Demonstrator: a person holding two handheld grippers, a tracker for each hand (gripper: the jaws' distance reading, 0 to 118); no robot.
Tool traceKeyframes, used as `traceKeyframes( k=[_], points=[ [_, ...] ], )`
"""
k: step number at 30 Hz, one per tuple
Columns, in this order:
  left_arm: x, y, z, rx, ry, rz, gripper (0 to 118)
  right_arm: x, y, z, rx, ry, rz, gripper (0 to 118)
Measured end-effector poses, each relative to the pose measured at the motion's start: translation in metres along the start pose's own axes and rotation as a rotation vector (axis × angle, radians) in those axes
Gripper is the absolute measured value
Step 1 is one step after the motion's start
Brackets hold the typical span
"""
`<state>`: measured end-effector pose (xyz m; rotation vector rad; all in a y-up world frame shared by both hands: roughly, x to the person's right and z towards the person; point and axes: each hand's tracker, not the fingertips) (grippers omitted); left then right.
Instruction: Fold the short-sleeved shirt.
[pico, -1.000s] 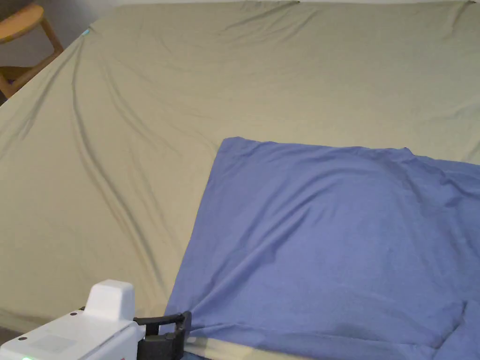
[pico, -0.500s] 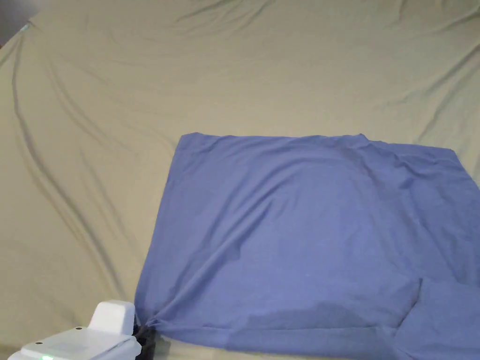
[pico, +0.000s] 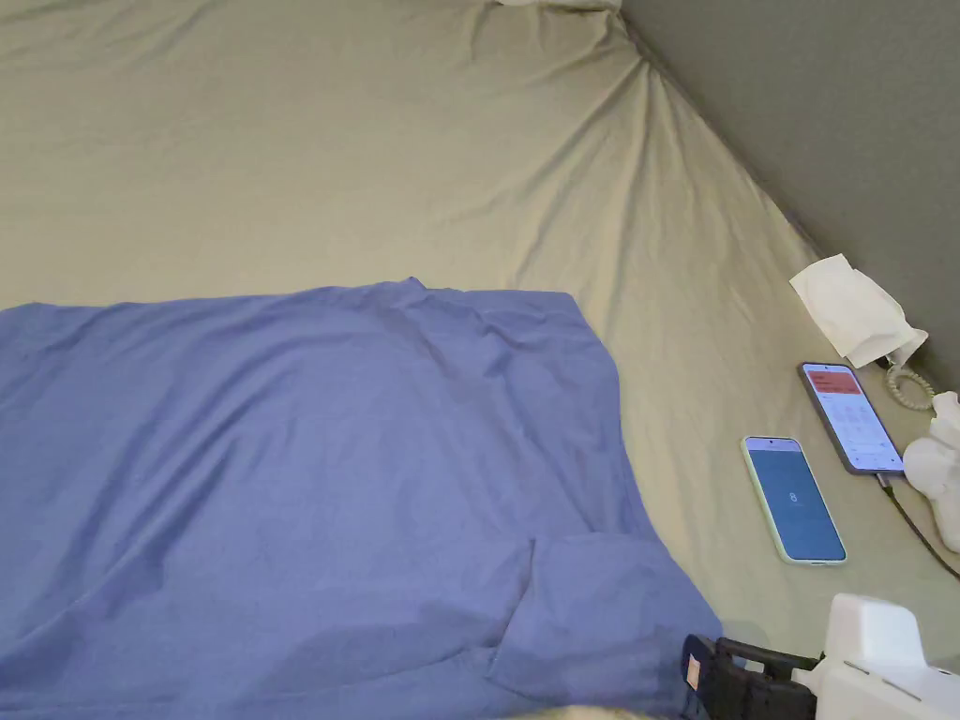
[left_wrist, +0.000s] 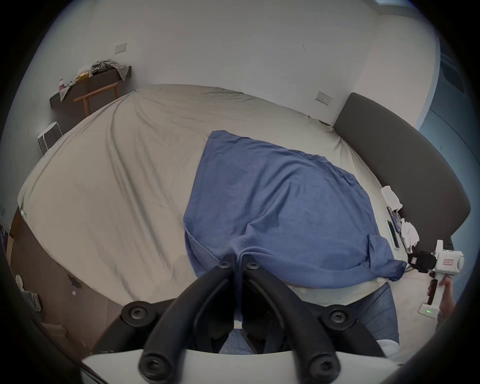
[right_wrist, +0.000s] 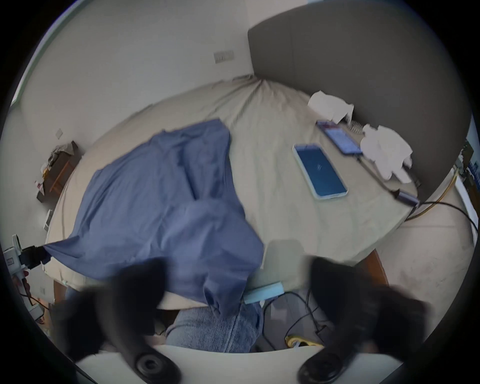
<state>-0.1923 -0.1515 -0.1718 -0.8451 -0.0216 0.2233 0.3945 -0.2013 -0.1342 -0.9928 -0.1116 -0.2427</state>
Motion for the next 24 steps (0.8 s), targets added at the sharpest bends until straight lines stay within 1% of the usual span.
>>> traceKeyframes(
  k=[1, 2, 3, 4, 5, 7, 8, 9, 10, 11, 12, 14, 15, 18, 21, 22, 24],
  points=[
    [0.001, 0.0, 0.0, -0.008, -0.003, -0.003, 2, 0.001, -0.004, 0.002, 0.05, 0.053, -0.025, 115],
    [0.001, 0.0, -0.001, -0.011, -0.003, -0.003, 2, 0.003, -0.005, 0.003, 0.064, 0.041, -0.012, 110],
    [-0.002, -0.001, -0.001, -0.015, 0.002, -0.004, 2, 0.004, -0.005, 0.002, 0.052, 0.024, -0.004, 111],
    [-0.001, -0.002, 0.0, -0.013, 0.007, -0.003, 2, 0.0, -0.005, 0.001, 0.017, 0.03, 0.011, 108],
    [-0.002, -0.002, 0.001, -0.012, 0.008, 0.004, 2, 0.001, -0.007, 0.001, -0.011, 0.039, 0.033, 95],
    [-0.006, -0.003, 0.001, -0.018, 0.002, 0.028, 2, 0.002, -0.012, -0.001, 0.006, 0.059, 0.029, 8],
    [-0.006, -0.004, 0.001, -0.022, 0.007, 0.028, 2, -0.001, -0.013, -0.006, -0.014, 0.025, 0.034, 1],
    [-0.005, -0.006, 0.002, -0.022, 0.019, 0.023, 2, 0.001, -0.014, -0.006, 0.003, -0.017, 0.005, 0],
    [-0.005, -0.007, 0.003, -0.018, 0.023, 0.022, 2, 0.004, -0.013, -0.006, -0.002, 0.024, 0.005, 0],
    [-0.007, -0.007, 0.005, -0.019, 0.021, 0.024, 2, 0.004, -0.012, -0.003, 0.006, 0.043, -0.014, 0],
    [-0.008, -0.006, 0.006, -0.015, 0.017, 0.033, 2, 0.002, -0.011, 0.0, 0.026, 0.039, -0.039, 0],
    [-0.006, -0.004, 0.008, -0.008, 0.007, 0.057, 2, 0.0, -0.003, 0.006, 0.034, 0.038, -0.029, 0],
    [-0.007, -0.002, 0.009, -0.008, 0.009, 0.058, 2, -0.004, 0.0, 0.011, 0.076, 0.016, 0.0, 0],
    [0.001, 0.014, 0.018, 0.042, 0.004, 0.047, 2, -0.013, 0.023, 0.026, 0.169, 0.013, 0.026, 0],
    [0.003, 0.047, 0.009, 0.087, -0.025, 0.059, 2, -0.017, 0.06, 0.019, 0.256, 0.028, -0.019, 0],
    [0.004, 0.059, 0.001, 0.117, -0.034, 0.058, 2, -0.019, 0.075, 0.012, 0.284, 0.03, -0.022, 0],
    [0.007, 0.086, -0.018, 0.135, -0.025, 0.015, 2, -0.025, 0.106, -0.009, 0.302, 0.006, 0.031, 0]
  ],
)
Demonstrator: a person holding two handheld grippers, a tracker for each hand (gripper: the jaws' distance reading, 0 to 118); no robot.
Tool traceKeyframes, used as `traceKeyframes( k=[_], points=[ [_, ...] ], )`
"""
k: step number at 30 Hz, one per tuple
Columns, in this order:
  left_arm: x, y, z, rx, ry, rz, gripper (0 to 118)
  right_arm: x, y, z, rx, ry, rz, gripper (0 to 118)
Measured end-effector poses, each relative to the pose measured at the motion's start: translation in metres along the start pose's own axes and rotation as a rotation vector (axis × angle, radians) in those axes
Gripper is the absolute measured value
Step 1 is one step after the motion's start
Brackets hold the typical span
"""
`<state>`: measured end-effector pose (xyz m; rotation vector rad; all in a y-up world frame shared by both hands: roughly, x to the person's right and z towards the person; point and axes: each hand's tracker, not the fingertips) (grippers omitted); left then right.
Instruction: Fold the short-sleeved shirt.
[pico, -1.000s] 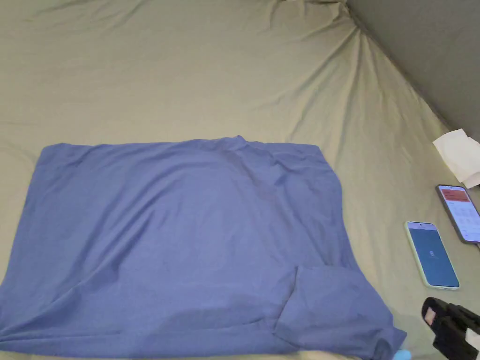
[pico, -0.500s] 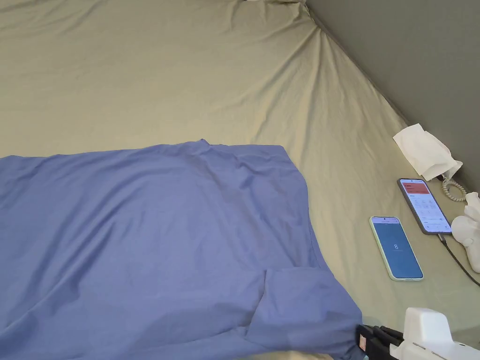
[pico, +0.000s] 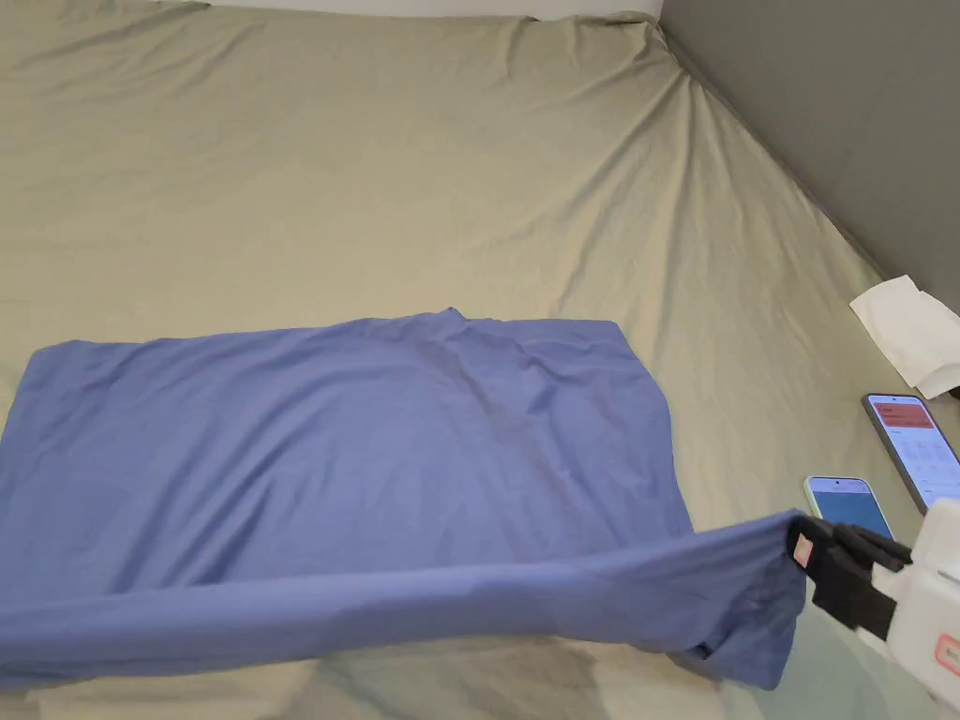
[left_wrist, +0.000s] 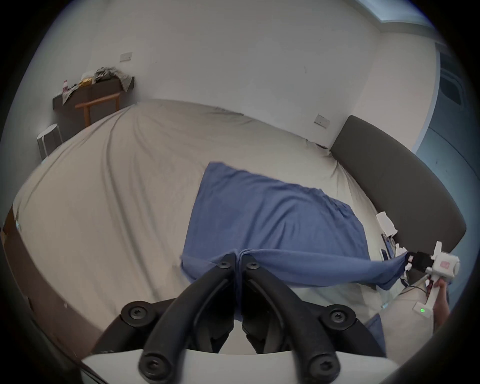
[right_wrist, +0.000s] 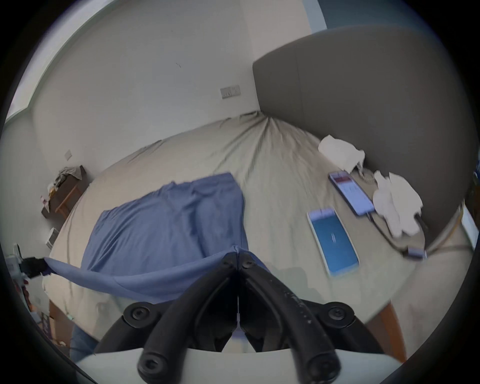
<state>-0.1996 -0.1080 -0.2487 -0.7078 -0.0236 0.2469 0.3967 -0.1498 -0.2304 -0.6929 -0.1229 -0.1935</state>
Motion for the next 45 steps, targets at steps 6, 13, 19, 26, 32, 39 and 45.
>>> traceKeyframes(
  k=[6, 13, 19, 26, 32, 39, 45],
  points=[
    [-0.007, 0.04, -0.09, -0.023, 0.014, -0.047, 2, -0.024, 0.051, -0.088, -0.002, 0.006, 0.057, 0],
    [-0.02, 0.048, -0.171, -0.087, 0.053, 0.022, 2, -0.044, 0.081, -0.168, -0.037, 0.004, 0.031, 0],
    [-0.028, 0.038, -0.217, -0.183, 0.067, 0.033, 2, -0.048, 0.074, -0.207, -0.14, -0.052, 0.061, 0],
    [-0.033, 0.031, -0.246, -0.241, 0.076, 0.048, 2, -0.047, 0.061, -0.22, -0.174, -0.073, 0.101, 1],
    [-0.027, 0.05, -0.196, -0.07, 0.039, 0.072, 111, -0.052, 0.078, -0.158, -0.089, -0.001, 0.088, 100],
    [0.007, 0.09, -0.009, 0.419, 0.065, -0.003, 118, -0.078, 0.103, 0.035, 0.418, 0.025, 0.093, 118],
    [0.012, 0.088, 0.102, 0.658, 0.134, -0.025, 118, -0.081, 0.098, 0.131, 0.615, -0.048, 0.115, 118]
  ],
)
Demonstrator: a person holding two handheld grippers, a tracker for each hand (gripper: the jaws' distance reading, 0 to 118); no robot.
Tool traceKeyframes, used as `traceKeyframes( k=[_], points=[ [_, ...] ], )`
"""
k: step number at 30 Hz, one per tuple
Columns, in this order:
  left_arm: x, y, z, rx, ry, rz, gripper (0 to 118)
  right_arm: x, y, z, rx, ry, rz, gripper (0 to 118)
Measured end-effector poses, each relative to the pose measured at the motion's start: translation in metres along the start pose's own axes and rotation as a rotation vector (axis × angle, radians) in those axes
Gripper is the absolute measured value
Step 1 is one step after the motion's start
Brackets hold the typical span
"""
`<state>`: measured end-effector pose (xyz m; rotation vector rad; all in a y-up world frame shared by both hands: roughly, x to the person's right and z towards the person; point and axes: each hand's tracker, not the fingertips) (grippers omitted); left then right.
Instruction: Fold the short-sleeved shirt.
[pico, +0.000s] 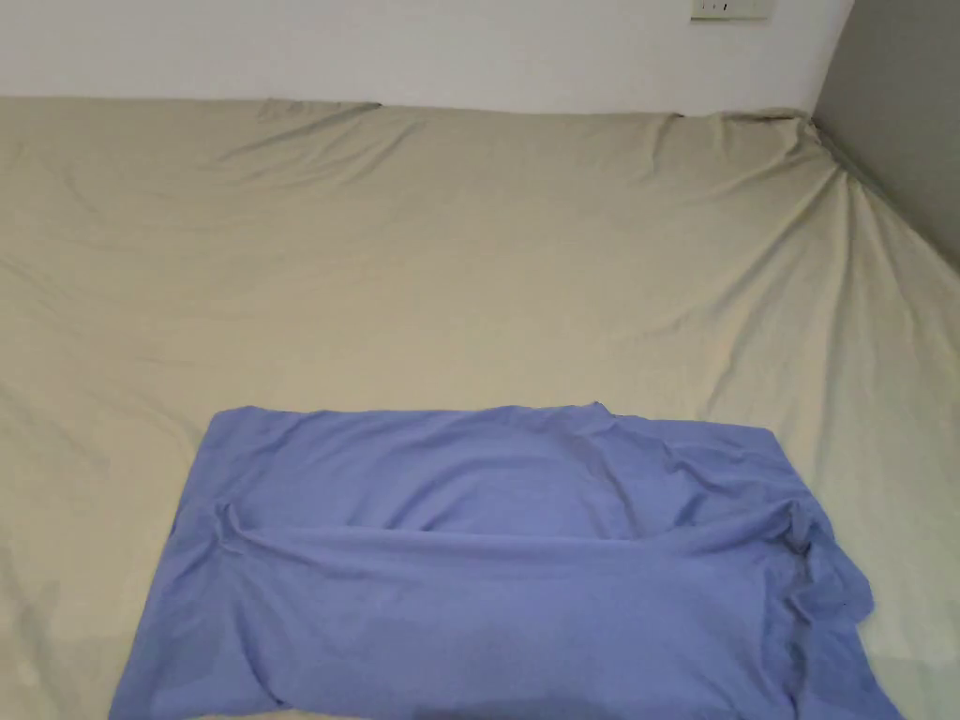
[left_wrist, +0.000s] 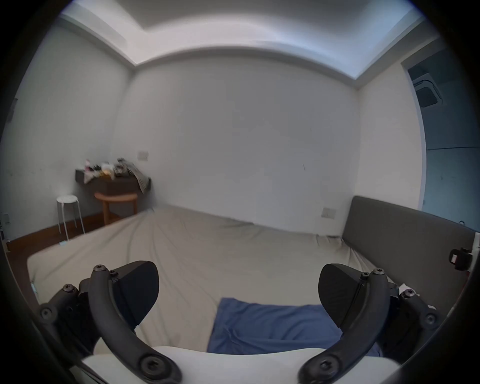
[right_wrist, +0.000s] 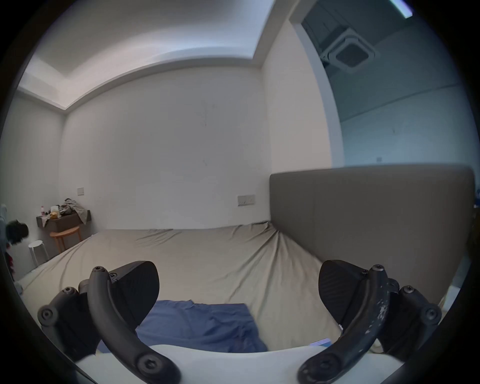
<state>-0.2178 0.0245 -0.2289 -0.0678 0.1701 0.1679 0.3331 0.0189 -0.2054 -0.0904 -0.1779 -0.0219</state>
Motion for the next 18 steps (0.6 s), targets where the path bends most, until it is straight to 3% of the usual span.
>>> traceKeyframes(
  k=[1, 2, 3, 4, 5, 7, 10, 14, 18],
  points=[
    [-0.003, 0.001, 0.008, 0.0, 0.005, 0.009, 118, 0.001, 0.001, 0.006, -0.007, -0.007, -0.003, 118],
    [-0.004, 0.001, 0.012, -0.009, 0.006, 0.011, 105, 0.005, -0.002, 0.008, 0.003, 0.001, -0.014, 103],
    [-0.007, 0.0, 0.017, -0.018, -0.008, 0.016, 79, 0.007, -0.003, 0.01, 0.002, 0.012, -0.024, 70],
    [-0.008, -0.003, 0.019, -0.046, -0.03, 0.022, 37, 0.007, -0.004, 0.012, -0.008, 0.006, -0.043, 21],
    [-0.008, -0.007, 0.02, -0.056, -0.021, 0.021, 2, 0.007, -0.007, 0.009, -0.037, -0.01, -0.065, 1],
    [-0.008, -0.019, 0.014, -0.122, 0.011, -0.02, 0, 0.012, -0.011, 0.008, -0.056, -0.051, -0.079, 0],
    [-0.009, -0.031, 0.009, -0.19, -0.019, -0.02, 0, 0.016, -0.013, 0.01, -0.074, -0.035, -0.115, 0],
    [-0.004, -0.036, 0.007, -0.205, -0.013, -0.037, 0, 0.015, -0.007, 0.013, -0.051, -0.088, -0.054, 0],
    [0.001, -0.048, -0.013, -0.344, -0.031, -0.054, 0, 0.019, -0.008, 0.01, -0.068, -0.046, -0.135, 0]
  ],
)
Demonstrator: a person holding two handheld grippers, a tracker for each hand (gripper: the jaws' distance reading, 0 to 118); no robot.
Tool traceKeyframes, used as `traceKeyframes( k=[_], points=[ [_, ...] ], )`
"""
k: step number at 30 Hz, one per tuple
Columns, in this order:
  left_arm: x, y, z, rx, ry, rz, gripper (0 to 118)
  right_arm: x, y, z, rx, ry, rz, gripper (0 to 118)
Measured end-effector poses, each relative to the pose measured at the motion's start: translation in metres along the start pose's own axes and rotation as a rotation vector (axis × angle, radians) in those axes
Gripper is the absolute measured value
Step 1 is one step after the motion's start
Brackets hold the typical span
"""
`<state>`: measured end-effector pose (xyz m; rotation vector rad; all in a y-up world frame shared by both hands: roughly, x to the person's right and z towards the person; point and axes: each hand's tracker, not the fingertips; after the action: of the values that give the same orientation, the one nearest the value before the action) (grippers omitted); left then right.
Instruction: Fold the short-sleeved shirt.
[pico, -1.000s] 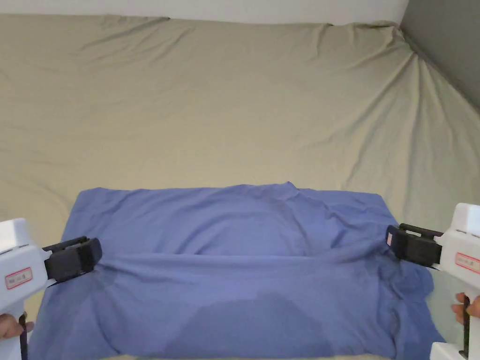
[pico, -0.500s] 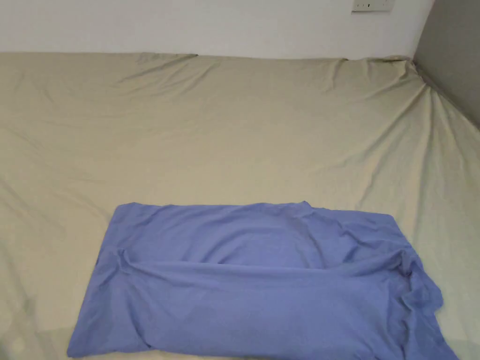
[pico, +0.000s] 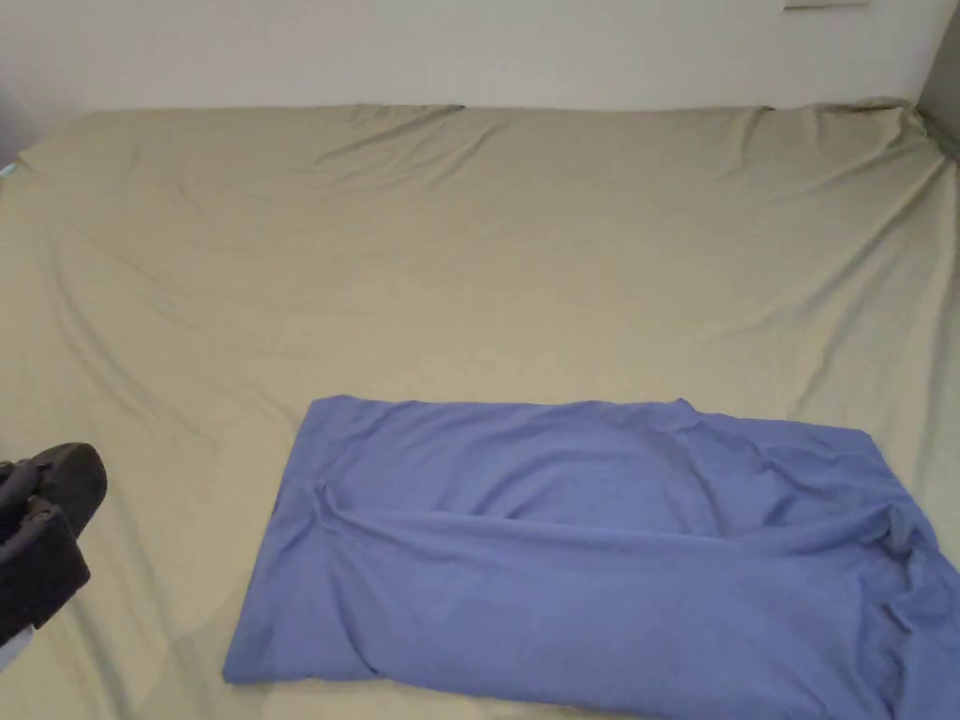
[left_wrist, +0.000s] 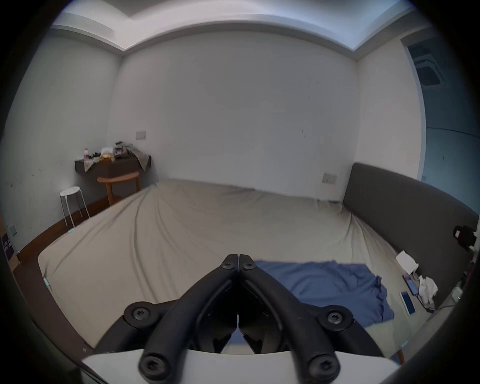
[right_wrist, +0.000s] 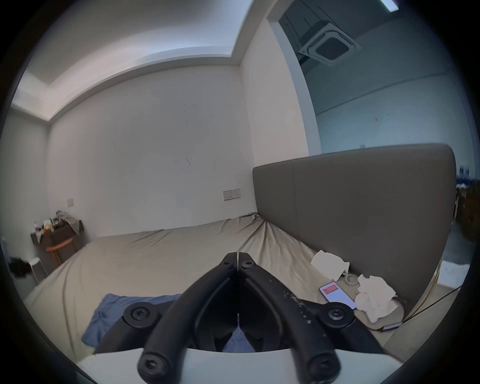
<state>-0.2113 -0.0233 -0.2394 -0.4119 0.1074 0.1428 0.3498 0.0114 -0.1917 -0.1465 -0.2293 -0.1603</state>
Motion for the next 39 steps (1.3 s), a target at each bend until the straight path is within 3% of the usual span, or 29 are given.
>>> traceKeyframes(
  k=[1, 2, 4, 6, 10, 15, 18, 21, 24, 28, 29, 30, 31, 32, 33, 35, 36, 37, 39],
  points=[
    [0.001, -0.003, -0.014, -0.098, -0.024, 0.004, 3, -0.001, -0.002, -0.001, -0.002, -0.003, 0.01, 0],
    [0.002, -0.011, -0.032, -0.204, -0.039, -0.006, 34, -0.003, -0.002, -0.004, -0.014, -0.017, 0.03, 0],
    [0.005, -0.042, -0.07, -0.331, -0.031, -0.068, 118, -0.003, -0.007, -0.006, -0.013, -0.019, 0.037, 0],
    [-0.004, -0.077, -0.108, -0.366, -0.052, -0.128, 107, -0.003, -0.01, -0.009, -0.035, -0.002, 0.033, 0],
    [-0.026, -0.139, -0.17, -0.694, -0.023, -0.113, 106, -0.005, -0.016, -0.013, -0.058, -0.002, 0.048, 0],
    [-0.032, -0.169, -0.188, -0.681, 0.062, -0.077, 68, -0.004, -0.019, -0.015, -0.069, -0.001, 0.039, 0],
    [-0.021, -0.172, -0.185, -0.66, 0.011, -0.102, 48, -0.005, -0.025, -0.017, -0.084, -0.006, 0.053, 0],
    [-0.009, -0.17, -0.181, -0.656, -0.025, -0.174, 21, -0.006, -0.032, -0.019, -0.1, -0.005, 0.051, 0],
    [-0.01, -0.165, -0.18, -0.647, -0.038, -0.136, 8, -0.006, -0.043, -0.025, -0.135, 0.0, 0.055, 0],
    [-0.016, -0.157, -0.173, -0.587, -0.03, -0.068, 7, 0.008, -0.081, -0.05, -0.339, 0.036, 0.095, 1],
    [-0.018, -0.153, -0.169, -0.57, -0.034, -0.042, 7, 0.016, -0.097, -0.06, -0.403, 0.04, 0.091, 4],
    [-0.017, -0.15, -0.166, -0.577, -0.065, 0.0, 7, 0.022, -0.11, -0.069, -0.462, 0.027, 0.047, 19],
    [-0.018, -0.146, -0.161, -0.558, -0.062, 0.004, 7, 0.028, -0.122, -0.081, -0.548, 0.029, 0.019, 55],
    [-0.019, -0.141, -0.156, -0.539, -0.055, 0.013, 7, 0.034, -0.136, -0.094, -0.625, 0.018, -0.008, 113],
    [-0.02, -0.137, -0.152, -0.517, -0.059, 0.024, 7, 0.04, -0.154, -0.105, -0.662, 0.016, 0.006, 118],
    [-0.023, -0.127, -0.146, -0.47, -0.052, 0.071, 7, 0.04, -0.17, -0.111, -0.679, -0.005, 0.044, 109],
    [-0.015, -0.122, -0.14, -0.463, -0.063, 0.094, 7, 0.038, -0.177, -0.117, -0.73, -0.024, 0.082, 110],
    [-0.014, -0.119, -0.139, -0.466, -0.076, 0.102, 7, 0.065, -0.204, -0.136, -0.759, -0.009, 0.099, 111],
    [-0.009, -0.114, -0.134, -0.439, -0.072, 0.093, 7, 0.073, -0.228, -0.148, -0.81, -0.003, 0.118, 108]
  ],
)
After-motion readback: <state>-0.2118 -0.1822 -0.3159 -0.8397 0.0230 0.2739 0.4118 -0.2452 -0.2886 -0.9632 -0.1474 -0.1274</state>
